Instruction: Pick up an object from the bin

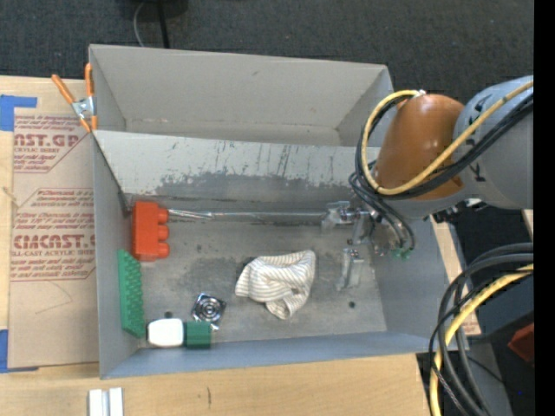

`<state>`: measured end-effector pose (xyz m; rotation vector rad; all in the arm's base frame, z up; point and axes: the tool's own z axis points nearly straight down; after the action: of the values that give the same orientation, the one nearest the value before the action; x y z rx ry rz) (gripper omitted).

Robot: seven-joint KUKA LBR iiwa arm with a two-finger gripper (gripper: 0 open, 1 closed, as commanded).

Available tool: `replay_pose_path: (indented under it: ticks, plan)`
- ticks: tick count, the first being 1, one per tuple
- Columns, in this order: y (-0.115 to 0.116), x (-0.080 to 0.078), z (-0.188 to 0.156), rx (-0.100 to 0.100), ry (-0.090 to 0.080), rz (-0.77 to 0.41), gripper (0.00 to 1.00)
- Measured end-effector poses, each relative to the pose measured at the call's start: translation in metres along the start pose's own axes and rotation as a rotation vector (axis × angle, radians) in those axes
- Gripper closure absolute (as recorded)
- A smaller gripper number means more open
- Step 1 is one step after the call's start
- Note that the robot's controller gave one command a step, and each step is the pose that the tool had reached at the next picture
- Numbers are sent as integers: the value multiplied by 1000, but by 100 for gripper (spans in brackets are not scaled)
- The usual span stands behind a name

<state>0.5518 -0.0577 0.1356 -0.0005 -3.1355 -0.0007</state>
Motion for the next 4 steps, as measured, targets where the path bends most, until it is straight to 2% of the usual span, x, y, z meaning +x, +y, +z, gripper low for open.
replay_pose_path:
  ticks: [1, 2, 3, 4]
  plan:
    - [0, -2, -5, 1, -7, -1, 0]
    - [38, 16, 35, 2, -8, -73, 0]
    - [58, 25, 54, -2, -3, -230, 0]
    - [76, 21, 60, 1, -10, -236, 100]
